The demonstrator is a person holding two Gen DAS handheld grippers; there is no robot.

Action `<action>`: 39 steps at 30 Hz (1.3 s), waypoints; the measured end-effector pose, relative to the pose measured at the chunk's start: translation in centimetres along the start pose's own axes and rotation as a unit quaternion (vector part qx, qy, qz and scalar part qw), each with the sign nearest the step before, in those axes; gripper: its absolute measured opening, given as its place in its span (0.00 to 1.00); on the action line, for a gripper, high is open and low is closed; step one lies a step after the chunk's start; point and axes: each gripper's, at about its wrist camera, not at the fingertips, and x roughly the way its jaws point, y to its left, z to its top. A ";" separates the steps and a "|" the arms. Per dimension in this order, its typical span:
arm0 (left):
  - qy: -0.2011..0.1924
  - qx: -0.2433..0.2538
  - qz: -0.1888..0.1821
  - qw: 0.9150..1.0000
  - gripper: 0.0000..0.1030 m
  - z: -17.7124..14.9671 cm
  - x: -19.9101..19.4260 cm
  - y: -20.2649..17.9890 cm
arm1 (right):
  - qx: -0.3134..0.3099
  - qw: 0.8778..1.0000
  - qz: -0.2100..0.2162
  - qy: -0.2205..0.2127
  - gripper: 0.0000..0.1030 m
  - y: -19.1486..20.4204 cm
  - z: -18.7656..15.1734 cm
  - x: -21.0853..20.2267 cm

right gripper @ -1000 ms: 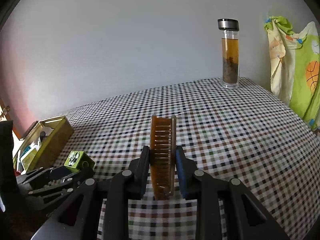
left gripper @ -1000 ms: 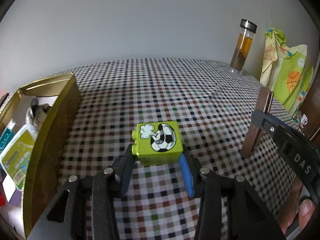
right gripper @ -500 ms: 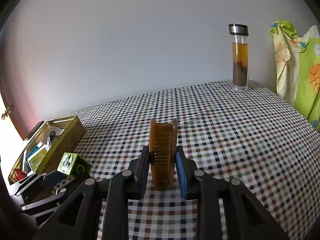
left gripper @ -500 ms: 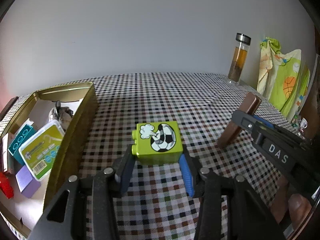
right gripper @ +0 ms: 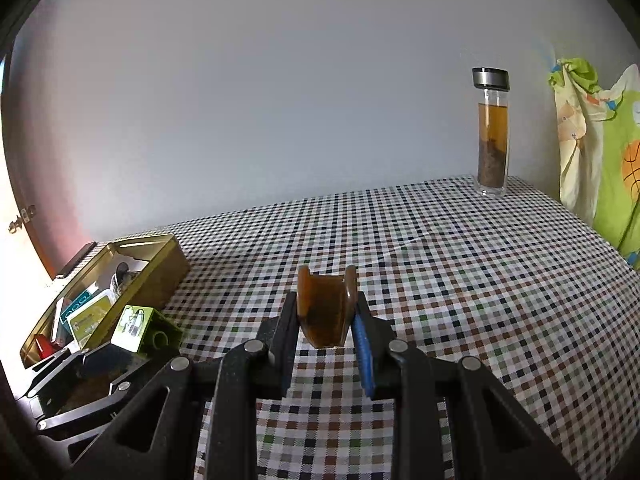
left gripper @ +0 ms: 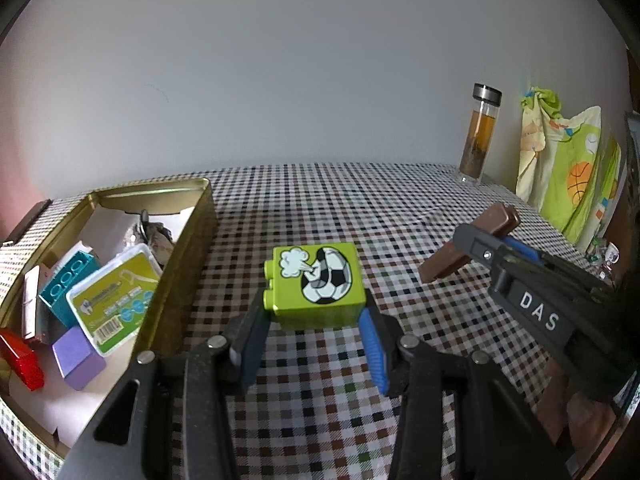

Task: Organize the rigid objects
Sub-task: 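Carry the green brick toward the tin with the left tool while the right tool carries the comb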

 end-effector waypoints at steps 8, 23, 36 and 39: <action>-0.026 0.005 0.016 1.000 0.42 -0.2 -1.1 0.2 | -0.003 1.000 0.006 -0.013 0.27 0.6 -0.2 -0.8; -0.063 -0.003 0.036 0.997 0.42 -0.8 -3.1 1.6 | -0.010 0.999 0.016 -0.026 0.27 2.0 -0.7 -1.6; -0.104 -0.001 0.060 0.993 0.42 -1.1 -5.0 2.1 | -0.016 0.998 0.036 -0.039 0.27 3.4 -1.0 -2.4; -0.110 -0.002 0.064 0.992 0.42 -1.2 -5.3 2.4 | -0.018 0.998 0.041 -0.044 0.27 3.8 -1.1 -2.7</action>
